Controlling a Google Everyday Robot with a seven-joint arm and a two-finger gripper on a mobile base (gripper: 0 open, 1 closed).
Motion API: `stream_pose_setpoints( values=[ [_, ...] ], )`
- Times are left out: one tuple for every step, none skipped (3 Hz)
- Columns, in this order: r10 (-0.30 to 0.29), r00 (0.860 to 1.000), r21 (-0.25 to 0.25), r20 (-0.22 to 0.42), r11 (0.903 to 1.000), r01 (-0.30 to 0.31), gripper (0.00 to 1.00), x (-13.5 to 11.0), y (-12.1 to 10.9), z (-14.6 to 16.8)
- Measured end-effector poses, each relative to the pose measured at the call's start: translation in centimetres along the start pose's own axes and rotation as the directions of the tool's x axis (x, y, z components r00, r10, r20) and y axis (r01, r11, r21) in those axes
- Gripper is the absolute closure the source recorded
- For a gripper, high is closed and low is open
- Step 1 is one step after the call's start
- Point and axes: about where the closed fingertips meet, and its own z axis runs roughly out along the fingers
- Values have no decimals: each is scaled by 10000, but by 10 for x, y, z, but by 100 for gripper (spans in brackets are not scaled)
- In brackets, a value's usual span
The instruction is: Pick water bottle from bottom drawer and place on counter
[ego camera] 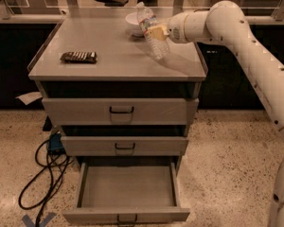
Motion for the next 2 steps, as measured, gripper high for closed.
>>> stream_pose_setpoints(
  values=[
    [0, 10000, -2, 0, 10000, 0, 59, 0, 0, 0],
    [0, 10000, -3, -1, 10000, 0, 36, 0, 0, 0]
  ],
)
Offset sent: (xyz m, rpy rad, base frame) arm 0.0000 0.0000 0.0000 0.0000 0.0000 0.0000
